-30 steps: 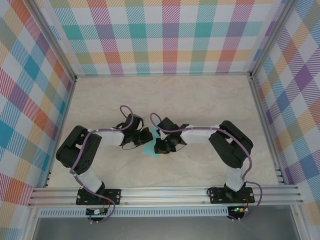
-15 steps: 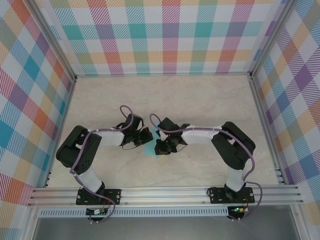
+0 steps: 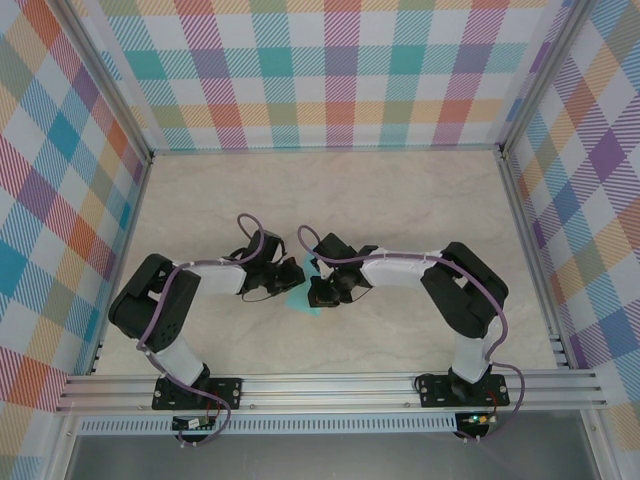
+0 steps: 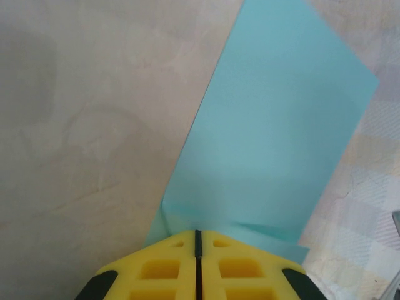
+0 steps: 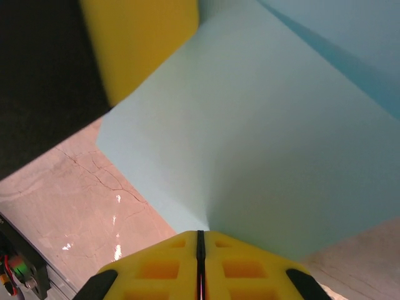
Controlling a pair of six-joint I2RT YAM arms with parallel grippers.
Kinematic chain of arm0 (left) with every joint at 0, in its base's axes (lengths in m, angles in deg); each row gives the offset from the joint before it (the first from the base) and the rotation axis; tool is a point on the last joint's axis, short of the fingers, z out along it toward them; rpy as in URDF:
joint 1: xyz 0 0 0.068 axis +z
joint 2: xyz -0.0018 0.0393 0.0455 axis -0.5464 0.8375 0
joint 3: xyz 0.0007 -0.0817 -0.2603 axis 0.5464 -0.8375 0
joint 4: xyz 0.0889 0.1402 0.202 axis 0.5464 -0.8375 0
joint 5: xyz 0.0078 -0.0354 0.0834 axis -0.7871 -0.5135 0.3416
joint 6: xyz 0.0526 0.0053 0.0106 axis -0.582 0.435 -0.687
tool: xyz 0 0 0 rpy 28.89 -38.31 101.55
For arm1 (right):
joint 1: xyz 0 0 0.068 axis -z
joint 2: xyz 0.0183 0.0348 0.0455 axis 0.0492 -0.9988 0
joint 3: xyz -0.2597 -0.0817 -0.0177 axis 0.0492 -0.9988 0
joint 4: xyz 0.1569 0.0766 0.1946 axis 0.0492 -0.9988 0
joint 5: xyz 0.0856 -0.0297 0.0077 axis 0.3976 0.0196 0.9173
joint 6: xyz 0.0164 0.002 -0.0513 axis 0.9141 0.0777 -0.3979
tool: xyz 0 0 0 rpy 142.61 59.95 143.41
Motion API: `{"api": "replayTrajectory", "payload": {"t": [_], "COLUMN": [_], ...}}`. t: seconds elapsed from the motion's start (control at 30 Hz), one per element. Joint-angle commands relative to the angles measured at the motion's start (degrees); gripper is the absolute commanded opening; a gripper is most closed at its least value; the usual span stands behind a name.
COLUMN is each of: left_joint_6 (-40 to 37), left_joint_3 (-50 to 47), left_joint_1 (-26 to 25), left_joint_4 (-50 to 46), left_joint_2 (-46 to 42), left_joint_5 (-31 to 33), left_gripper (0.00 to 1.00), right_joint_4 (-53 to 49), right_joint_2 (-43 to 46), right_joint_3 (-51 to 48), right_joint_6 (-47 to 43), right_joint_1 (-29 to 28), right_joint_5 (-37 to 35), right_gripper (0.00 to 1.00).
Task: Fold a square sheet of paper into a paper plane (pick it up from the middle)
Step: Fold the triangle a second time at the center of the table.
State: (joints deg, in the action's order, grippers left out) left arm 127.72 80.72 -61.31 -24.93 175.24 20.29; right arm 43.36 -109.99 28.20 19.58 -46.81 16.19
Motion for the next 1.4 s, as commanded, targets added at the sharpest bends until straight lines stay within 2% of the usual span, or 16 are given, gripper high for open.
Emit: {"api": "replayTrajectory", "payload": {"t": [0.0, 0.17, 0.57, 0.93, 1.13, 1.37], "left_joint_6": [0.5, 0.2, 0.2, 0.5, 0.7, 0.7], "left_joint_3": [-1.2, -1.4, -0.8, 0.3, 0.1, 0.4], "left_joint_1": [0.4, 0.3, 0.1, 0.1, 0.1, 0.0], "left_joint_4": [-2.8, -2.6, 0.5, -4.9, -5.6, -4.6], "left_joint_2": [-3.4, -4.0, 1.2, 2.2, 3.4, 2.8], "left_joint_5": [-1.8, -2.2, -4.0, 2.0, 3.0, 0.8], "left_gripper": [0.09, 0.1, 0.11, 0.08, 0.08, 0.09], "right_joint_4": [-1.4, -1.6, -2.4, -3.6, -2.7, -2.7], "right_joint_2": [-0.8, -1.3, -2.2, -1.5, 0.6, 5.4], "right_joint_3": [-1.0, -1.4, -1.4, -3.0, -6.1, -6.8], "right_joint_6": [-0.2, -0.5, -0.7, -1.9, -1.9, -2.9], "right_joint_1": [-0.6, -0.8, -1.0, -1.5, -1.8, -1.8], "right_joint_5": [0.7, 0.7, 0.0, 0.6, 2.0, 1.3], "right_gripper": [0.1, 0.1, 0.09, 0.09, 0.09, 0.16]}}
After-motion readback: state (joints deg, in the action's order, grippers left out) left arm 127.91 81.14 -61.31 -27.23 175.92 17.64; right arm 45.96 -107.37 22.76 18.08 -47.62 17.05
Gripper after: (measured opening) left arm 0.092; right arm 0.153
